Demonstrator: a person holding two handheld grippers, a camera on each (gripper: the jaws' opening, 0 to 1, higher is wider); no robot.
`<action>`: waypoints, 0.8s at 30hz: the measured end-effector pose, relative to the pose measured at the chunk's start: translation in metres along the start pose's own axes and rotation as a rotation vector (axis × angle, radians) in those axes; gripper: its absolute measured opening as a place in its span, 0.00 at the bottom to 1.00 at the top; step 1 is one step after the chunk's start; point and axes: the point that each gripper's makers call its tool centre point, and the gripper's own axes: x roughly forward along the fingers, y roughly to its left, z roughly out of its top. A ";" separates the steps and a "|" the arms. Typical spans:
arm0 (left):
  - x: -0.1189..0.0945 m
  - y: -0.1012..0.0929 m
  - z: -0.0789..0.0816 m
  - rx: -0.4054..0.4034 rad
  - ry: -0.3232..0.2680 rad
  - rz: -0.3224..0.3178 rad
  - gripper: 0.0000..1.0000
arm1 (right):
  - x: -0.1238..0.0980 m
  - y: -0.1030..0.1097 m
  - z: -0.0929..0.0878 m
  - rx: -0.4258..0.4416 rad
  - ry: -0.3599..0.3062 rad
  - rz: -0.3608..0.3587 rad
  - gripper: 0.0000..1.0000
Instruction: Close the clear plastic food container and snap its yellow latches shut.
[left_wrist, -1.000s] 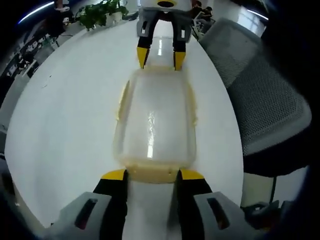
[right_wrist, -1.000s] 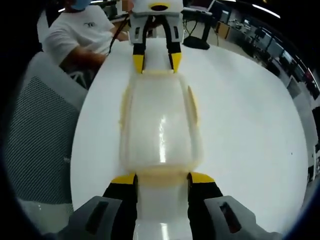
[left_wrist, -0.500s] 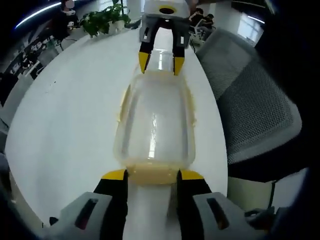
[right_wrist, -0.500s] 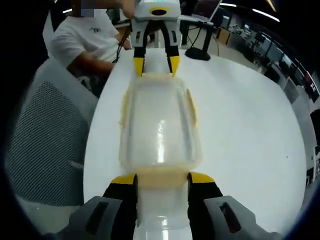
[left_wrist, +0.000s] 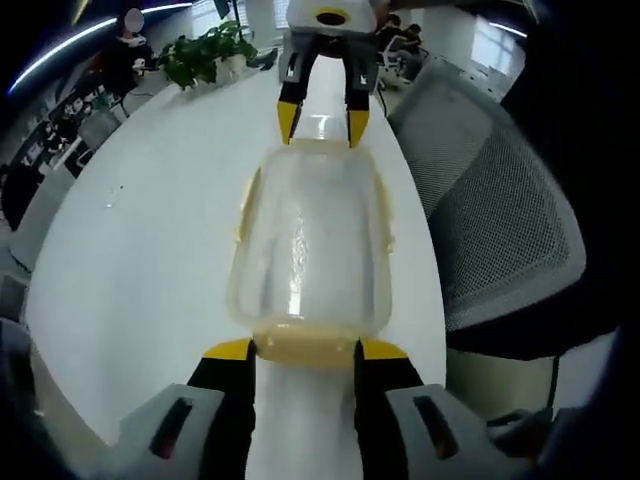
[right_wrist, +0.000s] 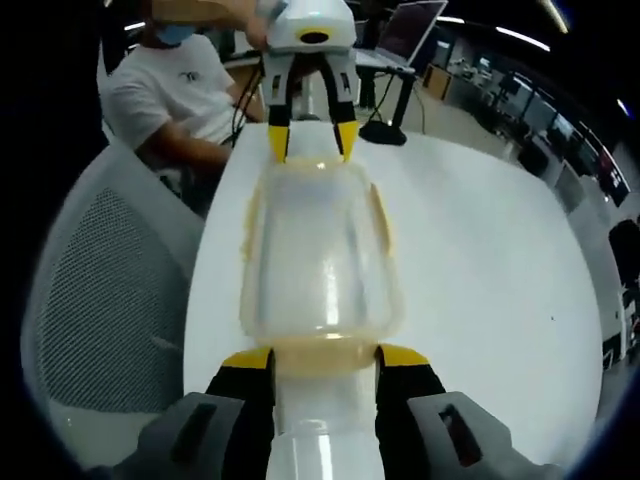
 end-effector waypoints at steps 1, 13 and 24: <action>-0.002 0.002 0.001 0.004 -0.005 0.006 0.37 | -0.003 -0.002 0.002 -0.002 -0.001 -0.002 0.38; -0.008 0.004 0.009 -0.019 -0.017 0.009 0.37 | -0.012 -0.009 0.005 -0.025 0.008 0.002 0.38; -0.005 0.006 0.013 -0.028 -0.019 0.011 0.37 | -0.014 -0.012 0.000 -0.033 0.015 0.006 0.38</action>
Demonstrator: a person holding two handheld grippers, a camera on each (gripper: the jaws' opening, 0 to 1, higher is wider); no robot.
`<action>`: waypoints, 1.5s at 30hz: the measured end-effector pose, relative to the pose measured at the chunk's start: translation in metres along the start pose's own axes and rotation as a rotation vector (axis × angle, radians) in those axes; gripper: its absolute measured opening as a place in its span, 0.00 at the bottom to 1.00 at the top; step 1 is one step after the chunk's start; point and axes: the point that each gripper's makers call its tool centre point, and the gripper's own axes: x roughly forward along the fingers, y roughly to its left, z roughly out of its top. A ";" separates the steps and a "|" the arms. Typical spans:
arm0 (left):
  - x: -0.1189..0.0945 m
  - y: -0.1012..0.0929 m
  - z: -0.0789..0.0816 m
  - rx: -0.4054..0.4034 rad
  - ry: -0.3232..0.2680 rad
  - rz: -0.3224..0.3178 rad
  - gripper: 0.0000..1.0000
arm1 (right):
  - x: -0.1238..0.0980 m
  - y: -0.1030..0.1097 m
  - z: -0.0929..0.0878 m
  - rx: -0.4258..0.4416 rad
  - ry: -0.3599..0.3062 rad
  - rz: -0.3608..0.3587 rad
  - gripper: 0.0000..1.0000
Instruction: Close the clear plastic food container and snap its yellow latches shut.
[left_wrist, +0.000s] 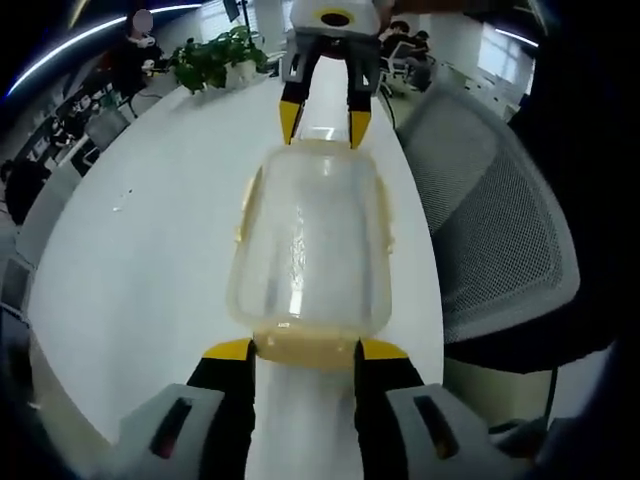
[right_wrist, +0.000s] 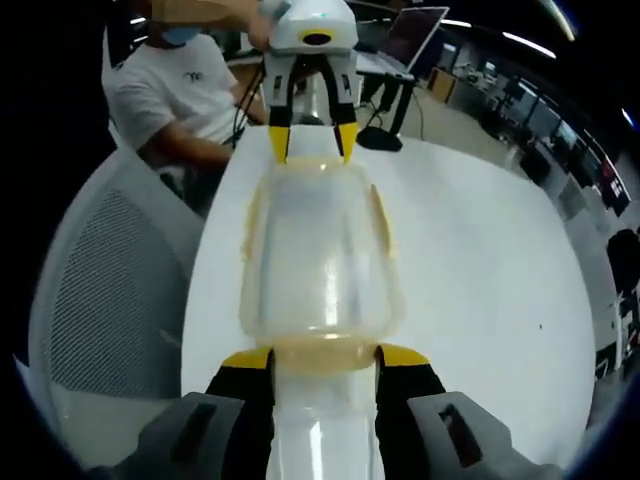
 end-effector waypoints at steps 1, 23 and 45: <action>0.001 0.000 0.001 0.001 -0.001 0.001 0.37 | -0.001 0.000 -0.001 0.001 0.001 0.002 0.38; 0.022 -0.013 0.032 -0.035 0.008 0.000 0.37 | -0.021 0.004 -0.033 -0.028 -0.012 0.022 0.38; 0.047 -0.019 0.069 -0.052 0.024 0.010 0.37 | -0.038 0.003 -0.075 -0.035 -0.024 0.032 0.39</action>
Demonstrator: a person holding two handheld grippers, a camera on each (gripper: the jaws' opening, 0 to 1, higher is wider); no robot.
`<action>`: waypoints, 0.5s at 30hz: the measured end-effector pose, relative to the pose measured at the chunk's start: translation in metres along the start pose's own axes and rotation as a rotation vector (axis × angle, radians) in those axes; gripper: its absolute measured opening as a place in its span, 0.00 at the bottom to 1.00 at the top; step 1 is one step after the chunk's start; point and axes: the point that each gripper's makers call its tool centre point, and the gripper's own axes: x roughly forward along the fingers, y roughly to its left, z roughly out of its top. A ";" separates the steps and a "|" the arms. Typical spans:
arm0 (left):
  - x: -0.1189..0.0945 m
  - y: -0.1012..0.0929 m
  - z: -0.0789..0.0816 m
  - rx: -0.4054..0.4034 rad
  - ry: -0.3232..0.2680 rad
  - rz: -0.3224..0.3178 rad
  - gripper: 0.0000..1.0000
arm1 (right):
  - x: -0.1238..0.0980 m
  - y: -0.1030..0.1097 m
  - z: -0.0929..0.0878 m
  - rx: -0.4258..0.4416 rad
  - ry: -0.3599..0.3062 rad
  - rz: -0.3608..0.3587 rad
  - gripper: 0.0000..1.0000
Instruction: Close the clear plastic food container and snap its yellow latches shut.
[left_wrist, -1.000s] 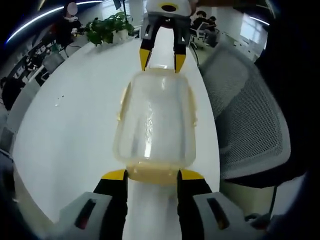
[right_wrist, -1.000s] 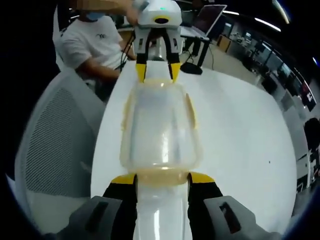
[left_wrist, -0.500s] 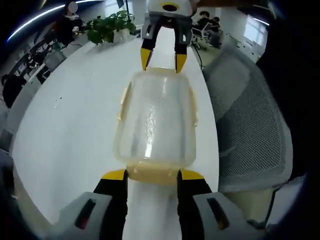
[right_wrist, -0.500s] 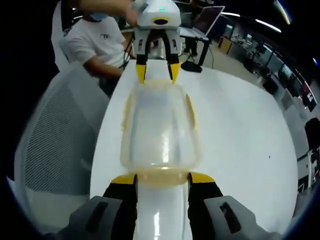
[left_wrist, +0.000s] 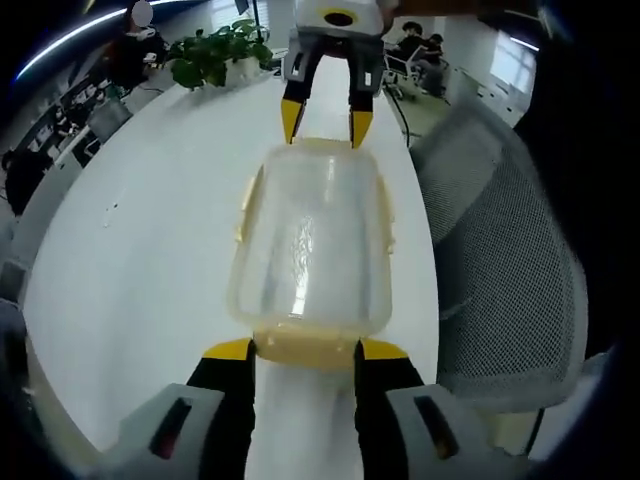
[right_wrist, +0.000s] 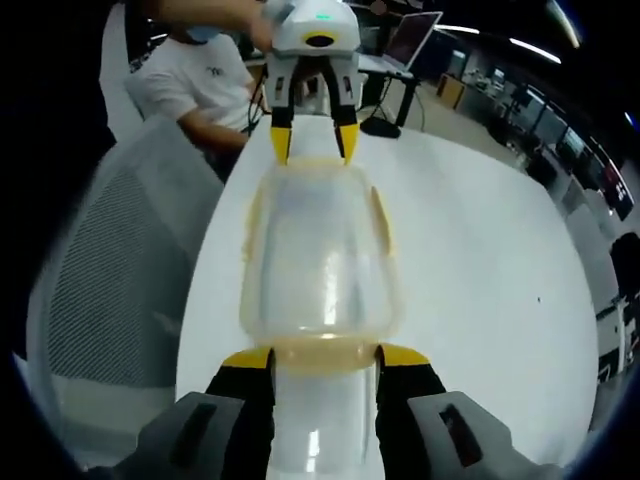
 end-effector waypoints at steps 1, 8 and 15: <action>0.002 0.000 0.001 0.001 0.000 0.001 0.37 | -0.001 0.000 -0.002 0.005 -0.001 0.003 0.39; 0.007 0.003 0.013 -0.002 0.004 0.005 0.37 | -0.006 -0.005 -0.012 0.000 -0.003 -0.002 0.38; 0.014 0.005 0.022 0.004 0.012 0.001 0.37 | -0.011 -0.006 -0.023 0.011 -0.008 -0.002 0.38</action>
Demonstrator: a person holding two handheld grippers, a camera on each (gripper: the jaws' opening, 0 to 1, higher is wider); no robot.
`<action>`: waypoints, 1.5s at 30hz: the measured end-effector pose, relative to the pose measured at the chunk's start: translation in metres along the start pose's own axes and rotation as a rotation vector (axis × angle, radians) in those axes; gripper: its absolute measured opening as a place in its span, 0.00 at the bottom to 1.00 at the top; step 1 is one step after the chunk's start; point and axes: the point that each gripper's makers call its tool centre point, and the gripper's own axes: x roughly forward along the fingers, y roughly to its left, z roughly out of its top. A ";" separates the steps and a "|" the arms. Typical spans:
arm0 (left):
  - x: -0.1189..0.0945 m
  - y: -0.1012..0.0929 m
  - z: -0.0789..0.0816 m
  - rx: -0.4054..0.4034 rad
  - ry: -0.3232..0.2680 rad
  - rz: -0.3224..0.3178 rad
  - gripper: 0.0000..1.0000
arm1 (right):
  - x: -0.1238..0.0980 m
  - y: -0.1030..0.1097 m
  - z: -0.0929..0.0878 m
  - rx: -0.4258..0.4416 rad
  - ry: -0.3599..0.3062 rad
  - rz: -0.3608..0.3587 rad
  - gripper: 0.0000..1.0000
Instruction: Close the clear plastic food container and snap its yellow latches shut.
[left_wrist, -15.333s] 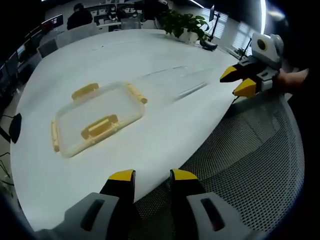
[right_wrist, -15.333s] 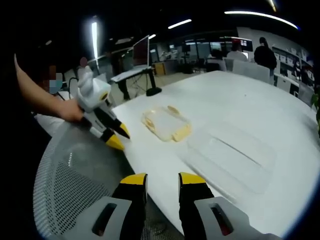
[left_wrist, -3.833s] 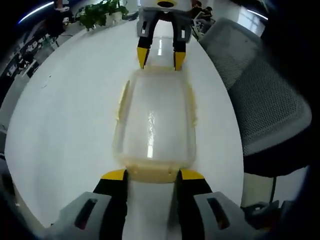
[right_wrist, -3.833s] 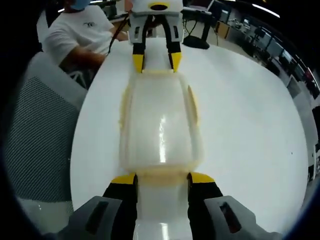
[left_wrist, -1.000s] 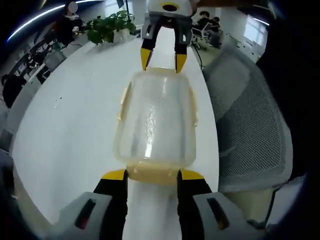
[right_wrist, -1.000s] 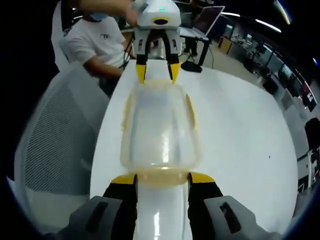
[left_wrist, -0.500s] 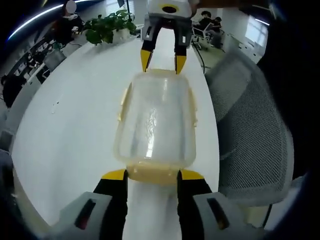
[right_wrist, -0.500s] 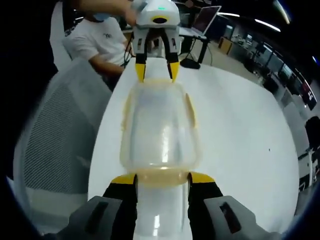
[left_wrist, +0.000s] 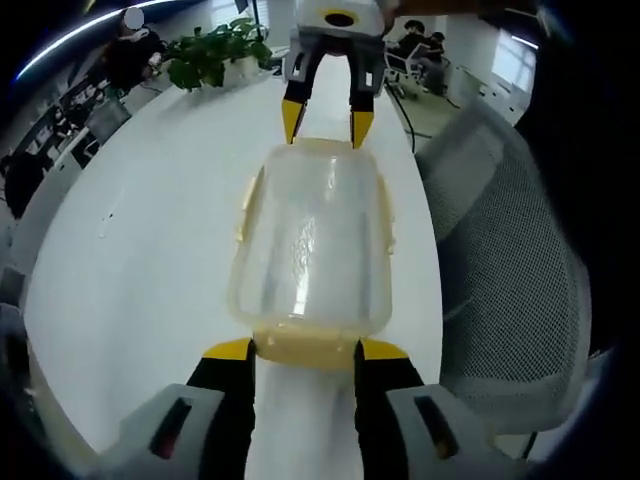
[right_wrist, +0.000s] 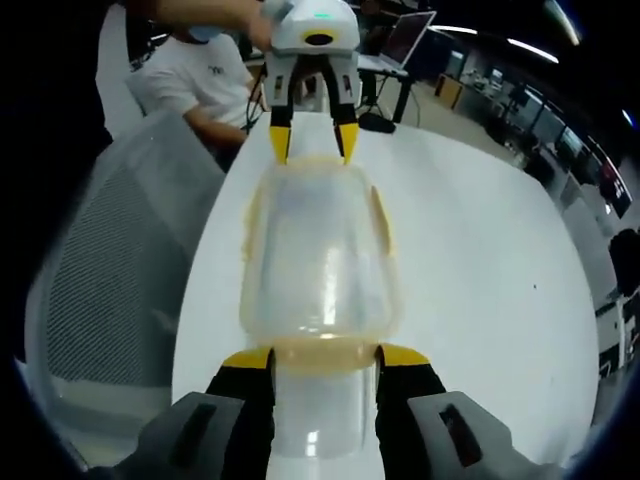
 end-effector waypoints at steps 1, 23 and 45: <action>0.001 0.000 0.001 0.002 0.001 0.000 0.37 | -0.001 0.000 -0.002 0.001 0.000 -0.001 0.38; 0.025 0.003 0.032 0.016 0.014 -0.019 0.37 | -0.018 -0.004 -0.036 0.031 -0.014 0.000 0.38; 0.049 -0.005 0.060 0.021 0.026 -0.033 0.37 | -0.035 0.002 -0.070 0.052 -0.026 0.005 0.38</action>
